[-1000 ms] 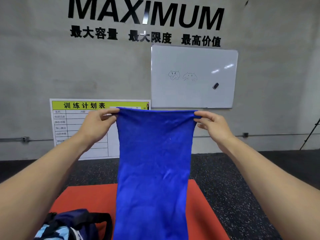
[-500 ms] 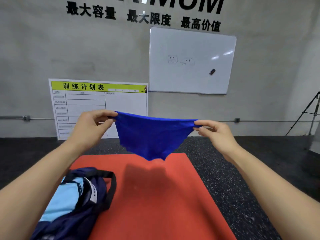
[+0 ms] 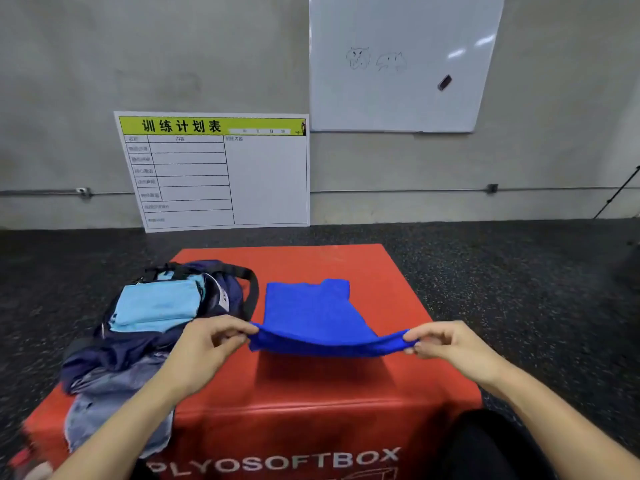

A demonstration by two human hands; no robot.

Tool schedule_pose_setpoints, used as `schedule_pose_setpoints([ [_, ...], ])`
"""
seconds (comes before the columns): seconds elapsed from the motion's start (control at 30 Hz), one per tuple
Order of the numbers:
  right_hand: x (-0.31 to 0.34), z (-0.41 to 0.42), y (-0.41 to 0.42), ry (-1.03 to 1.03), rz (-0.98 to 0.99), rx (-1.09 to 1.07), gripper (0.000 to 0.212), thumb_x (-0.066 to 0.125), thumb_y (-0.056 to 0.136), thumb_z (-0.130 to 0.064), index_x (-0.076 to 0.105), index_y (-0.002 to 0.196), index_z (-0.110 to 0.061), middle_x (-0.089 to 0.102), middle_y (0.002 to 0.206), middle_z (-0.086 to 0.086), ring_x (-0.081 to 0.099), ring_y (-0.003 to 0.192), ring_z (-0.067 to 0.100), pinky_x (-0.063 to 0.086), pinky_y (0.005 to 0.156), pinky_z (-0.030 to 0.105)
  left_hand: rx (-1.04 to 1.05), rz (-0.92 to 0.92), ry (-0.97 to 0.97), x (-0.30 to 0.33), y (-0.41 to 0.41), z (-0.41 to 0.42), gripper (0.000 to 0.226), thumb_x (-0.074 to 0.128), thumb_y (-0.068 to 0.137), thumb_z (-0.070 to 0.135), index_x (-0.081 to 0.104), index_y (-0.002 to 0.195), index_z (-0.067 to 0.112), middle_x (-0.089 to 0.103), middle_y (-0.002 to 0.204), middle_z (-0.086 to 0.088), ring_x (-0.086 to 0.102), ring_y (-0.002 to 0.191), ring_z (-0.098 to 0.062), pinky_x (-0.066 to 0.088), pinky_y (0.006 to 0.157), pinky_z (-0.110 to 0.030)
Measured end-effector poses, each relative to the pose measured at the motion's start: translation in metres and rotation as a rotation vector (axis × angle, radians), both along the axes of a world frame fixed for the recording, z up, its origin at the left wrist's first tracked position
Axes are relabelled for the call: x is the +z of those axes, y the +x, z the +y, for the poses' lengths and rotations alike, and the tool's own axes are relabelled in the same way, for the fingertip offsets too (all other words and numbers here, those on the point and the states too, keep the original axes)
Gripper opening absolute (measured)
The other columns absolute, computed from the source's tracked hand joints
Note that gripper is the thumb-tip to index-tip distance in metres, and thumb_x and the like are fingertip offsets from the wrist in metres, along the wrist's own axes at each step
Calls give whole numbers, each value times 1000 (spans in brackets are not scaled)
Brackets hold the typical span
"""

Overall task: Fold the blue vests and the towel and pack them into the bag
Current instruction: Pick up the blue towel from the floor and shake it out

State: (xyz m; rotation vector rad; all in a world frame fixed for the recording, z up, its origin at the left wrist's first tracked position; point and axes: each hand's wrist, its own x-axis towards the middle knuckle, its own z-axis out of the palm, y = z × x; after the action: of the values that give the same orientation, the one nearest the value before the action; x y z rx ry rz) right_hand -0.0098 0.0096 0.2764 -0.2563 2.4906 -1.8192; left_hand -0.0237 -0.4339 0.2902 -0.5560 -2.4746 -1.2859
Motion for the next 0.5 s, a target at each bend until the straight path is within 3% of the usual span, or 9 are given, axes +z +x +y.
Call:
schedule_pose_setpoints([
  [0.07, -11, 2, 5, -16, -44, -2, 21, 64, 91, 11, 75, 104, 0, 77, 95, 21, 73, 93, 24, 57, 89, 34, 2, -28, -8, -10, 2, 1, 31, 72, 89, -4, 80, 93, 26, 75, 77, 15, 58, 60, 2, 47, 62, -18],
  [0.17, -22, 1, 5, -28, -89, -9, 19, 65, 90, 11, 76, 102, 0, 77, 93, 22, 74, 90, 25, 59, 86, 33, 5, -46, -35, -23, -6, 3, 28, 71, 92, 3, 79, 96, 30, 77, 90, 14, 67, 75, -18, 53, 72, -36],
  [0.27, -27, -4, -7, -11, -70, -42, 20, 69, 89, 8, 78, 100, -5, 78, 97, 11, 72, 91, 15, 55, 83, 22, 38, -57, -19, -35, -27, 3, 28, 71, 92, 7, 79, 96, 33, 76, 95, 14, 67, 85, -28, 53, 79, -39],
  [0.33, -29, -9, -25, -7, -49, -74, 20, 70, 89, 7, 79, 100, -6, 79, 100, 3, 70, 93, 6, 51, 86, 15, 74, -69, 2, -43, -47, 5, 28, 71, 92, 7, 78, 96, 34, 75, 93, 7, 68, 86, -26, 55, 82, -41],
  [0.37, -31, -13, -36, -20, -43, -91, 19, 71, 89, 6, 79, 100, -7, 78, 97, 0, 69, 90, 4, 49, 84, 12, 96, -68, 7, -48, -58, 6, 30, 71, 91, 6, 77, 96, 35, 74, 90, 5, 67, 84, -22, 56, 82, -38],
  [0.43, -41, -20, -62, -44, -47, -137, 19, 71, 89, 5, 78, 99, -10, 72, 84, 1, 64, 78, 7, 49, 77, 15, 131, -78, 5, -56, -79, 9, 35, 71, 89, 1, 76, 95, 35, 69, 76, 4, 61, 70, -8, 51, 74, -20],
  [0.5, -55, -30, -90, -71, -75, -173, 19, 70, 90, 5, 76, 98, -11, 65, 79, 2, 60, 68, 8, 49, 67, 18, 150, -97, -17, -64, -99, 15, 38, 68, 88, -3, 74, 100, 32, 68, 77, 7, 56, 64, -5, 43, 68, -9],
])
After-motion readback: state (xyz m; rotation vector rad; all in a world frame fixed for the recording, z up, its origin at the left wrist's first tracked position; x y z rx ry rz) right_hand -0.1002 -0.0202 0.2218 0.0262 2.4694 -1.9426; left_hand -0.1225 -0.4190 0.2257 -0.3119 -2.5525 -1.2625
